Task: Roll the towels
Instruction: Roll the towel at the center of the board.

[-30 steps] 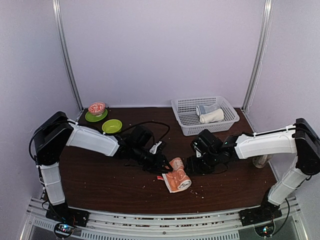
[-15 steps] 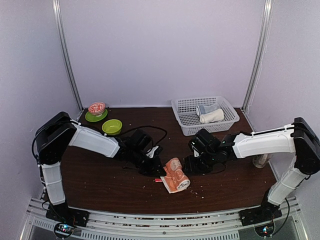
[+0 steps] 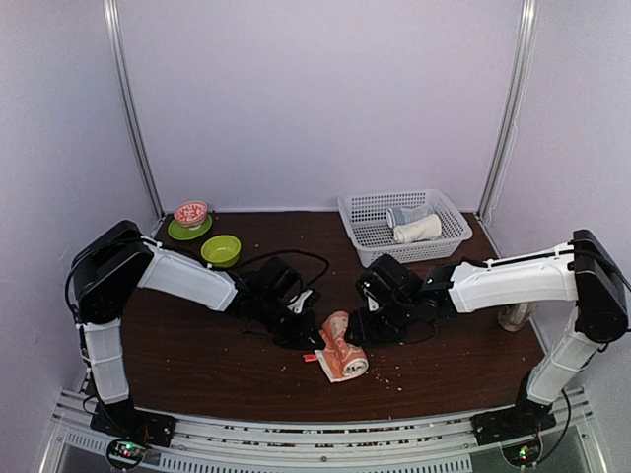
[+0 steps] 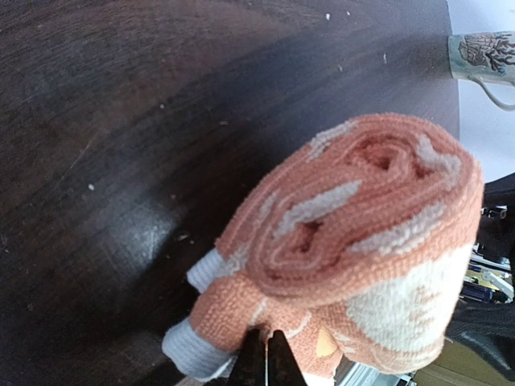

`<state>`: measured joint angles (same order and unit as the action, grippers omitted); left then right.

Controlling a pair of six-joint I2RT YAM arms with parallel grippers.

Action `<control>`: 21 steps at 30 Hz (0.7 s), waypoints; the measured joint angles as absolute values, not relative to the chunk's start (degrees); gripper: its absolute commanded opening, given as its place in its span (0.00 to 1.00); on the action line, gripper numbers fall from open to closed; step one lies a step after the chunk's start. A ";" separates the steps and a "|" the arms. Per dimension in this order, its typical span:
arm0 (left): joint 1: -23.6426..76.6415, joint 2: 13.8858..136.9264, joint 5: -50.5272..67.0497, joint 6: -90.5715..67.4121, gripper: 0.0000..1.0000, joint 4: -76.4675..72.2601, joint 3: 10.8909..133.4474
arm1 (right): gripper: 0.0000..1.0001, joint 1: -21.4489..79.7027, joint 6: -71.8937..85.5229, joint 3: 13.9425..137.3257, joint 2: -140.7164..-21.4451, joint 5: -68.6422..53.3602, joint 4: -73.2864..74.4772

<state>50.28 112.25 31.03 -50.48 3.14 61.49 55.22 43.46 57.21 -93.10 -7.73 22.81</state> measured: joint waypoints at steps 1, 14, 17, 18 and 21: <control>50.28 112.25 31.03 -50.46 0.04 3.11 61.49 | 0.61 55.40 43.46 57.28 -93.60 -7.75 22.83; 50.28 112.22 31.03 -50.46 0.03 3.05 60.73 | 0.61 57.04 43.51 59.75 -97.49 -8.01 22.55; 50.28 112.18 31.03 -50.46 0.03 2.87 60.47 | 0.61 58.08 43.51 61.76 -99.11 -8.29 22.48; 50.28 112.16 31.03 -50.46 0.03 2.74 60.29 | 0.61 58.35 43.55 62.24 -99.59 -8.40 22.39; 50.24 111.85 31.03 -50.46 0.04 2.33 59.75 | 0.61 58.89 43.77 62.83 -100.86 -8.82 22.28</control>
<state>50.24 111.85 31.03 -50.46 2.33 59.75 58.89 43.77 62.83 -100.86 -8.82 22.28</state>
